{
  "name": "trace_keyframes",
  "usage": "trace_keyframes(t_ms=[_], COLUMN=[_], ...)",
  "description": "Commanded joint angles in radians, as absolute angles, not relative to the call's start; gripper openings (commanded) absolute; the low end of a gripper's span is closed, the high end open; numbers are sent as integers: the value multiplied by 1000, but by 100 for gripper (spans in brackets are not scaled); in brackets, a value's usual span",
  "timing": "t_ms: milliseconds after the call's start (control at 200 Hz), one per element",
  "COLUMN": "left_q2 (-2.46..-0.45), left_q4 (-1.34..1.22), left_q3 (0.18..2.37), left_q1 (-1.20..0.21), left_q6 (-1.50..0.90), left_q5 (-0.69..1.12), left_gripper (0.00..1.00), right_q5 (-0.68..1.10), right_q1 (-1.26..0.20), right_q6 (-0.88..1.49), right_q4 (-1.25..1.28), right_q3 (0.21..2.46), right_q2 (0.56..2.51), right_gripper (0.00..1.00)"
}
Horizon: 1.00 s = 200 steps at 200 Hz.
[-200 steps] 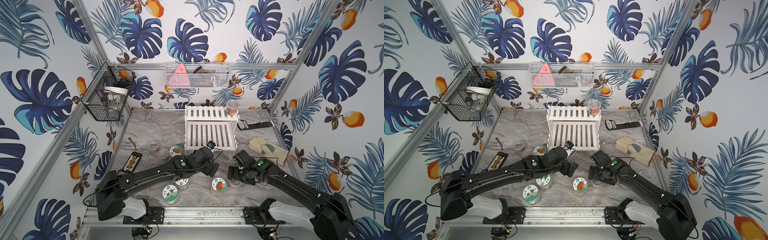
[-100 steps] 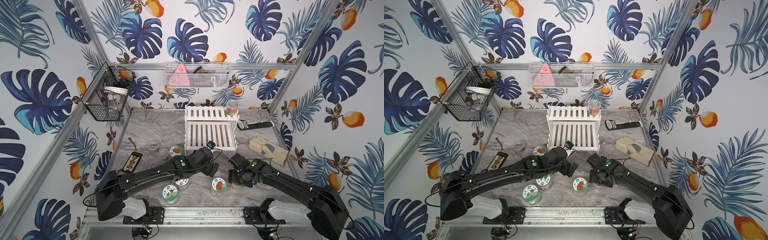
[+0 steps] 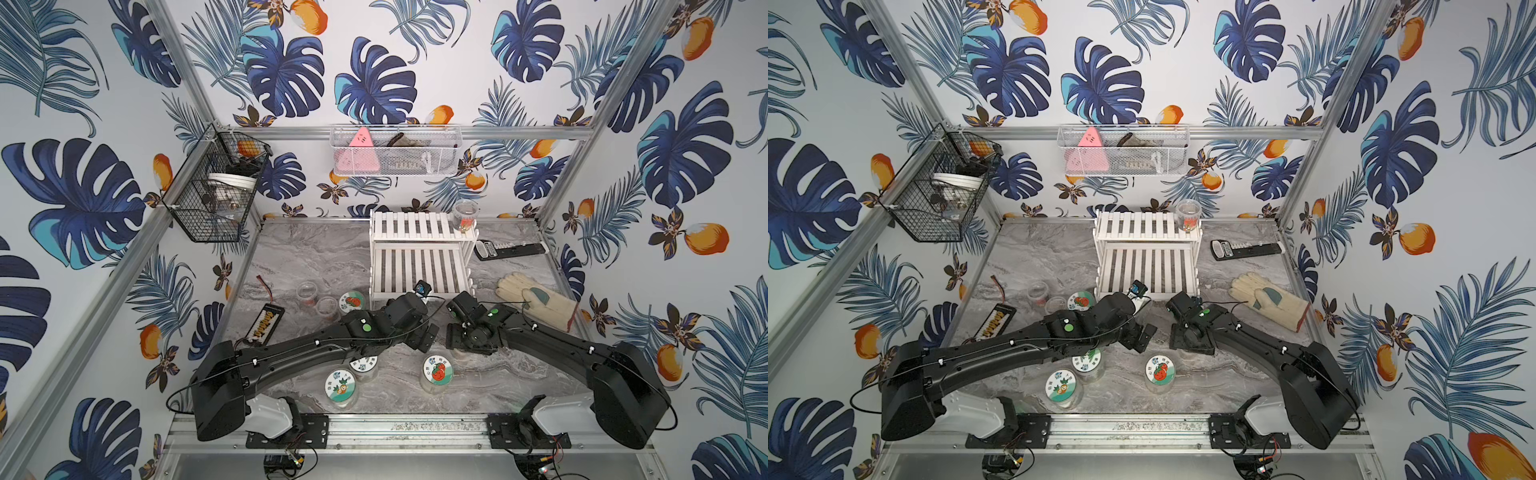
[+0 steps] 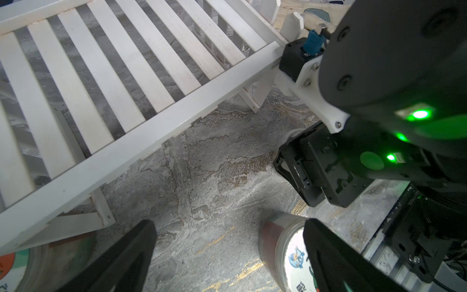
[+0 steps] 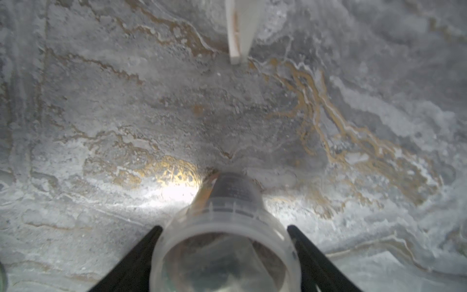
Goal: Place the seed container on the shelf
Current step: Pick up the seed jar at the center of the board.
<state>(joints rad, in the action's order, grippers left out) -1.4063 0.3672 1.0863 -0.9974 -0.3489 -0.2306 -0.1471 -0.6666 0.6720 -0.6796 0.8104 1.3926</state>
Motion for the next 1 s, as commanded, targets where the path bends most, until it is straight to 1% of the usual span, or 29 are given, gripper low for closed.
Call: trace_keyframes(t_ms=[0,120,235,335,525,631,716,796,846,996], left_q2=[-1397,-1397,-1387,-1389,-1398,-1405,-1400,-1398,-1397,-1398], left_q4=[365,362,342,342,331,336,337,336,337,334], left_q3=[1084,1067,1035,1034,1039,1045,1045,1042,1043,1038], left_q1=[-996,-997,-996,-997,-997,-996,-997,-997,-997,-997], left_q6=[-361,-359,-364,-365,-361,-359,-359,-362,-362,-365], left_q5=[-254,-235,-218,-213,-207,-207,-211,-212,-213,-209], left_gripper=[99,99,99,99,99,99,99,99,99,99], right_q5=[-153,-163,-154,-155,-112,-121,-115,-118,-122,-139], right_q1=[-664,-664,-666,-666,-666,-667,-667,-667,-667,-667], right_q6=[604,602,597,605,575,593,598,601,600,597], right_q4=[-646,-606,-553,-578,-538,-529,-515,-510,-512,-527], right_q3=[818,773,707,692,653,646,636,625,621,621], right_q2=[1401,1335,1239,1189,1171,1191,1184,1168,1160,1149], right_gripper=[84,95,96,96,93,91,86,85,83,81])
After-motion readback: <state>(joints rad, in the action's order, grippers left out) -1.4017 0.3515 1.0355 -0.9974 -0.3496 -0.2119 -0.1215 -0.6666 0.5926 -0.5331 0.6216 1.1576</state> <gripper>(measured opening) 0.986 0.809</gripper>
